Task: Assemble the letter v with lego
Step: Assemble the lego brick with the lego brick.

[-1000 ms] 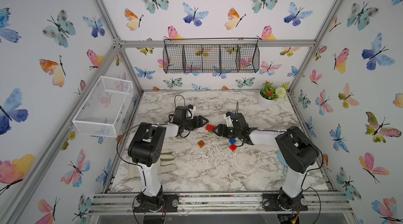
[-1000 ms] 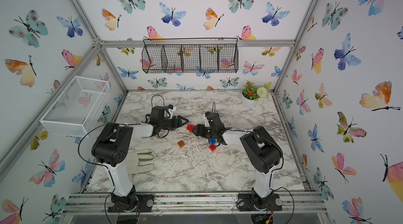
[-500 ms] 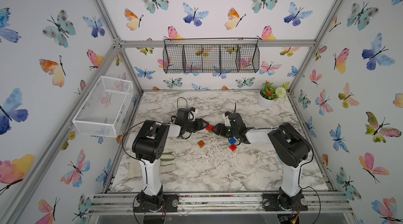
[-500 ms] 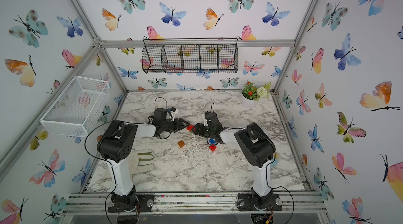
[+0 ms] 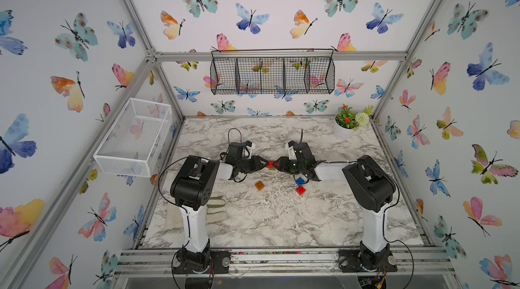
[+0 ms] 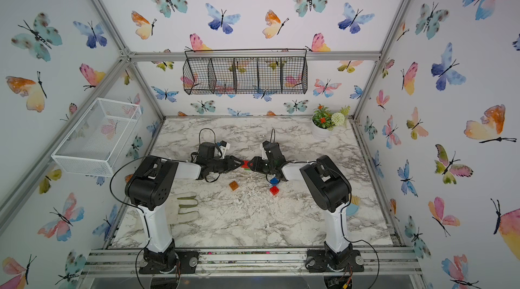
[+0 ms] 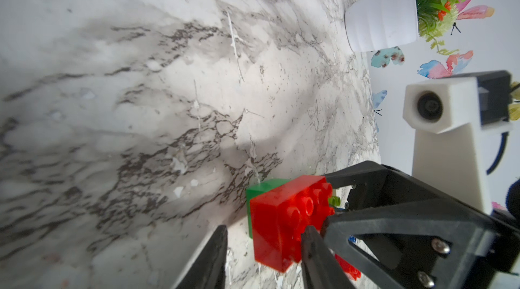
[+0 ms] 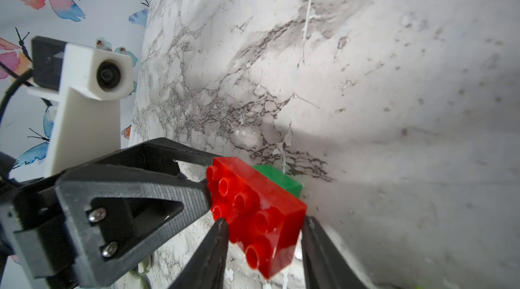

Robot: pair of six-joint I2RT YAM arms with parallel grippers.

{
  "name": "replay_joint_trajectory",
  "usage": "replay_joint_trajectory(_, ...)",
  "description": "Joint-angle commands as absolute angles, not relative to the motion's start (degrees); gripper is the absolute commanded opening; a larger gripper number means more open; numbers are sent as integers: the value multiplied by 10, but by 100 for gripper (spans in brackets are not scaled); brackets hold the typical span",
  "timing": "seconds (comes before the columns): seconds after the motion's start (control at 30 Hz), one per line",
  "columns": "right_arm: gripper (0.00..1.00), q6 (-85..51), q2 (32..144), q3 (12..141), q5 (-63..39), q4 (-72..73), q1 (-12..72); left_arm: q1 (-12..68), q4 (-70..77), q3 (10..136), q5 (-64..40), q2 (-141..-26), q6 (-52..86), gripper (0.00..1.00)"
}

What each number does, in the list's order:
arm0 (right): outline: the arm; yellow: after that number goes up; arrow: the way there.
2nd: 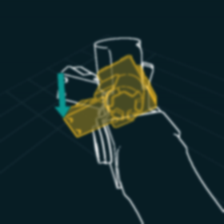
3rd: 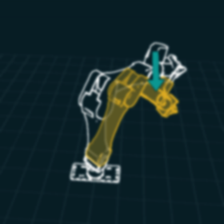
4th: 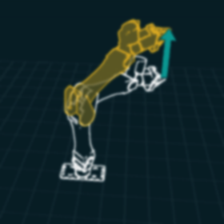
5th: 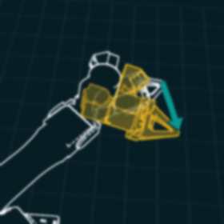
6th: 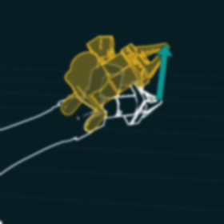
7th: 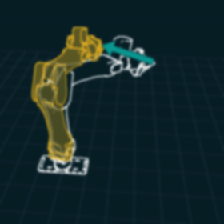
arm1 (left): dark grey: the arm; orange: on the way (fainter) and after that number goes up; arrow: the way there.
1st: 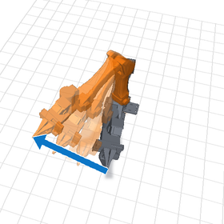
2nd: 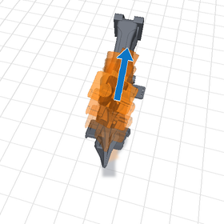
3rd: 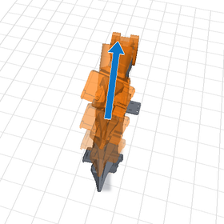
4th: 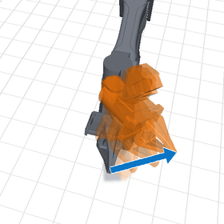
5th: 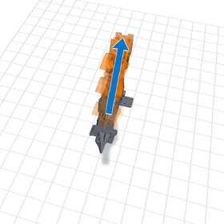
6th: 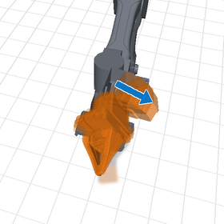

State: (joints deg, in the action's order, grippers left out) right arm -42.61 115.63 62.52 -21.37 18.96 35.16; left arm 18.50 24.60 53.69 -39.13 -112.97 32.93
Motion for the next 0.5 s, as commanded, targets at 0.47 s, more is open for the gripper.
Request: replay_joint_trajectory(0.47,36,-379,1200,608,-210,105,341,188,231,477,-380,-1121,336,42)
